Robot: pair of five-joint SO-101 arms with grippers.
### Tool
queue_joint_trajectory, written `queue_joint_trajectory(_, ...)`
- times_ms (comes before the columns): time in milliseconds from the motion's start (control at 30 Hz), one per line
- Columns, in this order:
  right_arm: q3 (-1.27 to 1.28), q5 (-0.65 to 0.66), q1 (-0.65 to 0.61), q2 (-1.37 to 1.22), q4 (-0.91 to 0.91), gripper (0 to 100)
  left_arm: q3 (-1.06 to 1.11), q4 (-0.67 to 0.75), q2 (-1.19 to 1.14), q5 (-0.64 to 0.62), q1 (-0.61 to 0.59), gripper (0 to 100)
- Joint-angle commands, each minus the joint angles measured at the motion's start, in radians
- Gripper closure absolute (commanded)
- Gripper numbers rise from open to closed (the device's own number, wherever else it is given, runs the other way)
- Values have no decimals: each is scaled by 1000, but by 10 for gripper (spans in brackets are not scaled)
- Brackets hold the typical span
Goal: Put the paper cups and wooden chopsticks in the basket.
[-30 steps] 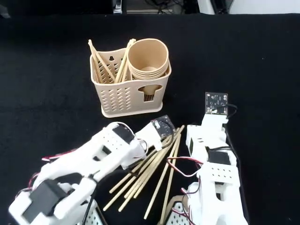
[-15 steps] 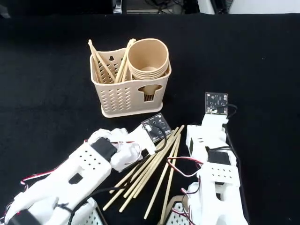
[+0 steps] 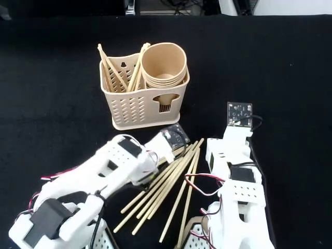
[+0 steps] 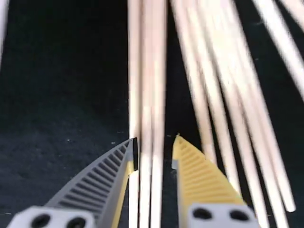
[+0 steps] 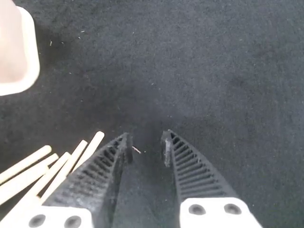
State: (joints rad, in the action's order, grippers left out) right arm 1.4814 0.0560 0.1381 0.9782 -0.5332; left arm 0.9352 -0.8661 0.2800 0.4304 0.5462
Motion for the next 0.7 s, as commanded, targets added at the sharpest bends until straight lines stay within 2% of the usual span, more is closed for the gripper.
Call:
queue_joint_trajectory(0,-7,-6,-11,12,23,874,-22,5,-3,38,-58,872)
queue_joint_trajectory(400,-7,-5,-11,12,23,874,-25,3,-12,41,-71,868)
queue_joint_trajectory(567,-7,-5,-11,12,23,874,-22,-31,-14,43,-67,788)
queue_joint_trajectory(667,-7,-5,-11,12,23,874,-19,-37,-14,43,-62,784)
